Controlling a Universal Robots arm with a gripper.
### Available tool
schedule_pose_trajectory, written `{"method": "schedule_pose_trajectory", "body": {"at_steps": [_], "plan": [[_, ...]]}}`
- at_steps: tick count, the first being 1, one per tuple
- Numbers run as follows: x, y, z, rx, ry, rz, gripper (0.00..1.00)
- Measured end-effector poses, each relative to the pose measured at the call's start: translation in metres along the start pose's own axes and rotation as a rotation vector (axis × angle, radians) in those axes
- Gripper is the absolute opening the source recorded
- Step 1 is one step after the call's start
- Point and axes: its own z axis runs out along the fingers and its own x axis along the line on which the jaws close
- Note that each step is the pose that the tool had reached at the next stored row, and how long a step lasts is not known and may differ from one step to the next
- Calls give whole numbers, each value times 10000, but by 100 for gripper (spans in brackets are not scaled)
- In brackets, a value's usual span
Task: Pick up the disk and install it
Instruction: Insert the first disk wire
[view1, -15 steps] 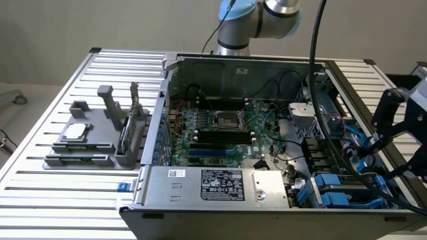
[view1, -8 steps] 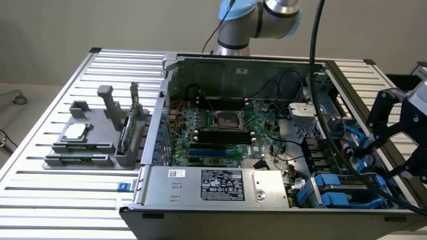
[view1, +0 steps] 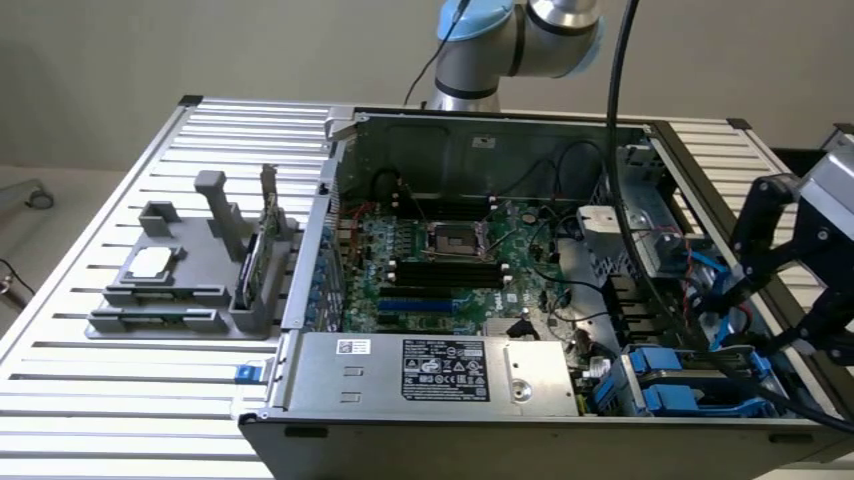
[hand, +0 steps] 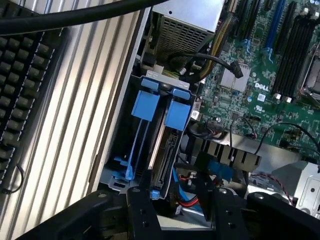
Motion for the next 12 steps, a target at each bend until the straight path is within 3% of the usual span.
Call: {"method": "schedule_pose_trajectory", "body": {"at_steps": [12], "plan": [[0, 1, 0, 155, -76, 1973, 48]]}}
